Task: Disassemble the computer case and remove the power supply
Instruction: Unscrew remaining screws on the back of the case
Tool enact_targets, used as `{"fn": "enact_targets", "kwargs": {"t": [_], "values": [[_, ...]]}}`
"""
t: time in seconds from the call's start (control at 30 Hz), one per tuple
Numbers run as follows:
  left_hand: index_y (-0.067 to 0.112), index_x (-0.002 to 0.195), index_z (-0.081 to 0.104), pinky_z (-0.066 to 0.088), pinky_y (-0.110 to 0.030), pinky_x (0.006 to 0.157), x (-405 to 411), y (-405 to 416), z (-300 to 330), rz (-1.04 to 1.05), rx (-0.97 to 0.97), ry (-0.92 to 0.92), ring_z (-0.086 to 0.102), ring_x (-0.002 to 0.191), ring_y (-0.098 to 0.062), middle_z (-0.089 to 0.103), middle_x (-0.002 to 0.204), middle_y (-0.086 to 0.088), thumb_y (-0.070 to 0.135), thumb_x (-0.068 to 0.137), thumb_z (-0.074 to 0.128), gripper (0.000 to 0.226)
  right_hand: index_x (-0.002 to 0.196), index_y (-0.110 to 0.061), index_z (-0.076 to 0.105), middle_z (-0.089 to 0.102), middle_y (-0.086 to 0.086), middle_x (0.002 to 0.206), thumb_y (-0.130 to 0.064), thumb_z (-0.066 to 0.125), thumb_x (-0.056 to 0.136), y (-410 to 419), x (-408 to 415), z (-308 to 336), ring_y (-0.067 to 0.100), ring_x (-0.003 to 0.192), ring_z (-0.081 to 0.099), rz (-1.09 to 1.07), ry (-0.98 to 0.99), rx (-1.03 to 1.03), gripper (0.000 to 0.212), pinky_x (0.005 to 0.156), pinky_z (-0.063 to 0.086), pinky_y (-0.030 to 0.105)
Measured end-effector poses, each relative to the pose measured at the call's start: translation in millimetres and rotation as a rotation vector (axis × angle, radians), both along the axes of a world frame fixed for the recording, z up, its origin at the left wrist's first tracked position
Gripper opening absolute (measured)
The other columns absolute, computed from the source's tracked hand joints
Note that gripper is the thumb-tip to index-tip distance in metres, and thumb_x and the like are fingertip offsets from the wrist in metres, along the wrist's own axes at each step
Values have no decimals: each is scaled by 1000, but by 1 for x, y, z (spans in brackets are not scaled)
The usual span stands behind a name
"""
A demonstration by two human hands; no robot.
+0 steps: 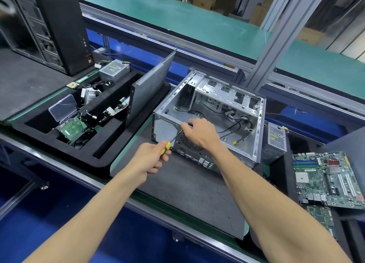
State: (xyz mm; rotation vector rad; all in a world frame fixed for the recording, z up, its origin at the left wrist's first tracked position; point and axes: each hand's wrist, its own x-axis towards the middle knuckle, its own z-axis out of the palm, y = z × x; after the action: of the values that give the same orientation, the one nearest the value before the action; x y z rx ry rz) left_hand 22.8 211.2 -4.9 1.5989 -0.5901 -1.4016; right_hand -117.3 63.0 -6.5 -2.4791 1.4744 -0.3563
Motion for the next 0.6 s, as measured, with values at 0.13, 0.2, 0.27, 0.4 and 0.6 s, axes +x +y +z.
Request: {"fn": "enact_targets", "kwargs": {"t": [0.13, 0.2, 0.27, 0.4, 0.6], "values": [[17, 96, 51, 30, -25, 44, -11, 2, -1, -11, -71, -315, 44, 51, -8, 57, 77, 2, 48, 87, 70, 38, 77, -9, 64, 65, 8, 67, -50, 29, 82, 1, 0, 1, 28, 69, 59, 7, 11, 22, 54, 56, 36, 27], [22, 95, 45, 37, -30, 55, -12, 5, -4, -49, -100, -578, 55, 70, -11, 59, 84, 7, 43, 82, 75, 40, 73, -11, 61, 63, 7, 65, -51, 29, 82, 1, -1, 2, 27, 66, 58, 11, 10, 23, 52, 55, 35, 27], [24, 94, 43, 40, -34, 59, -12, 8, -8, -46, -177, -836, 58, 77, -19, 59, 81, 7, 34, 87, 70, 30, 69, -13, 57, 62, 7, 63, -50, 29, 82, 1, -1, 2, 26, 63, 56, 13, 5, 23, 49, 55, 33, 27], [21, 91, 54, 47, -38, 62, -6, 7, -9, -29, -223, -844, 60, 72, -20, 70, 74, 5, 39, 94, 60, 20, 62, -13, 40, 49, 6, 57, -46, 28, 84, 2, -1, 3, 24, 56, 40, 21, -5, 36, 41, 53, 29, 30], [10, 96, 61, 24, -20, 38, -9, 3, -2, -19, -10, -150, 36, 37, -8, 50, 53, 9, 44, 100, 49, 37, 62, -14, 32, 38, 6, 57, -40, 27, 84, 4, -2, 8, 23, 55, 30, 34, -45, 60, 34, 54, 30, 33]]}}
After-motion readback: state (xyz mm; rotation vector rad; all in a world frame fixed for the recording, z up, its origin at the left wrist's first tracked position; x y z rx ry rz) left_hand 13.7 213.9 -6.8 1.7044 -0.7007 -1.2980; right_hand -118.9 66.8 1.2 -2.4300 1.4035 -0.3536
